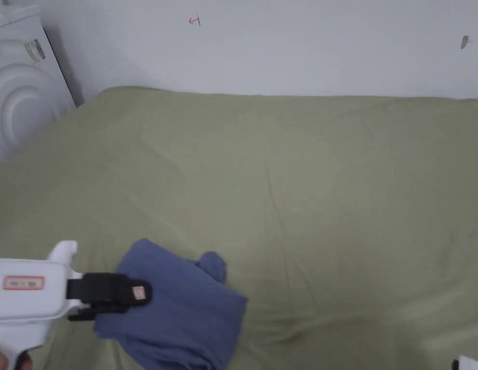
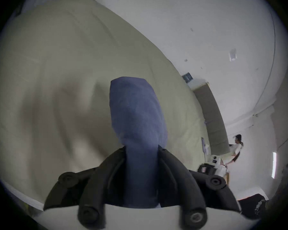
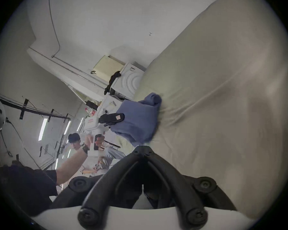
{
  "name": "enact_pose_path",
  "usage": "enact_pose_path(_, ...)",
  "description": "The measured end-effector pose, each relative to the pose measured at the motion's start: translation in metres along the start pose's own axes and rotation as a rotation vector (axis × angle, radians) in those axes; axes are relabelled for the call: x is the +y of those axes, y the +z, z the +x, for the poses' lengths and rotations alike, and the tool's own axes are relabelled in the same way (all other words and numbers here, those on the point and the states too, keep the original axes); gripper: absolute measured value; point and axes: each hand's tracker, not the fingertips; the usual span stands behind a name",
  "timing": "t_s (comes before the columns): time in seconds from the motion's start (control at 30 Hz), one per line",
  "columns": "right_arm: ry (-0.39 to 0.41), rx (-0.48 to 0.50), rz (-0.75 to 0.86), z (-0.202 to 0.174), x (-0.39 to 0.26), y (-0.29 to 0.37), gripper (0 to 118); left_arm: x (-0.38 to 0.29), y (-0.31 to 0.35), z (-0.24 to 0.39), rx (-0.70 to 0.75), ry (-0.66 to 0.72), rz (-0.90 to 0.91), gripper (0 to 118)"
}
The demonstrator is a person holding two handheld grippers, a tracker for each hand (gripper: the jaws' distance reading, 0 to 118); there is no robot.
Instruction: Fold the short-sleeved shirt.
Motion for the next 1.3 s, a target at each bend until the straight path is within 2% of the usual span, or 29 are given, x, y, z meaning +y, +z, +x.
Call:
enact_pose_path(0.2,0.036,-0.026,-0.035,-0.012,0.000,0.000,1,0.039,0.059,-0.080,0.143,0.056,0.030,22)
enact_pose_path(0.27,0.045,-0.068,-0.056,-0.014,-0.001,-0.001,1,0.044,0.065,-0.110,0.172,0.086,0.030,22)
enact_pose_path(0.43,0.049,-0.112,-0.058,-0.021,-0.004,0.007,1,0.033,0.073,-0.150,0.139,0.119,0.019,22)
enact_pose_path(0.53,0.049,-0.133,-0.051,-0.026,-0.002,0.012,1,0.018,0.081,-0.150,0.108,0.159,0.083,22)
enact_pose_path(0.57,0.050,-0.133,-0.047,-0.027,-0.001,0.013,1,0.014,0.084,-0.149,0.121,0.166,0.096,24)
enact_pose_path(0.6,0.051,-0.134,-0.040,-0.029,0.000,0.013,1,0.011,0.087,-0.145,0.133,0.178,0.103,32)
enact_pose_path(0.63,0.051,-0.130,-0.036,-0.031,0.001,0.014,1,0.011,0.093,-0.142,0.152,0.190,0.114,48)
enact_pose_path(0.7,0.067,-0.121,-0.024,-0.042,0.004,0.017,1,0.012,0.107,-0.119,0.283,0.162,0.124,82)
enact_pose_path(0.77,0.096,-0.115,-0.014,-0.053,0.007,0.025,1,0.016,0.131,-0.099,0.327,0.125,0.153,84)
enact_pose_path(0.83,0.161,-0.115,0.010,-0.064,0.011,0.040,1,0.019,0.155,-0.064,0.380,0.085,0.192,90)
enact_pose_path(0.9,0.220,-0.135,0.047,-0.079,0.017,0.058,1,0.019,0.174,-0.018,0.487,0.012,0.258,90)
enact_pose_path(1.0,0.319,-0.280,0.108,-0.101,0.030,0.082,1,0.007,0.170,0.071,0.662,-0.151,0.358,90)
enact_pose_path(1.07,0.371,-0.397,0.155,-0.109,0.041,0.093,1,-0.011,0.152,0.115,0.672,-0.303,0.392,89)
enact_pose_path(1.1,0.370,-0.435,0.183,-0.110,0.046,0.097,1,-0.024,0.136,0.138,0.646,-0.346,0.414,87)
enact_pose_path(1.13,0.368,-0.476,0.220,-0.112,0.050,0.101,1,-0.035,0.120,0.158,0.606,-0.377,0.423,73)
enact_pose_path(1.17,0.372,-0.523,0.259,-0.114,0.054,0.105,1,-0.043,0.102,0.162,0.536,-0.402,0.411,48)
enact_pose_path(1.2,0.385,-0.571,0.275,-0.114,0.058,0.108,1,-0.053,0.080,0.176,0.471,-0.400,0.378,12)
enact_pose_path(1.23,0.402,-0.623,0.297,-0.117,0.060,0.111,1,-0.061,0.057,0.189,0.438,-0.414,0.351,0)
enact_pose_path(1.3,0.462,-0.721,0.318,-0.124,0.059,0.115,1,-0.091,0.013,0.220,0.464,-0.477,0.364,0)
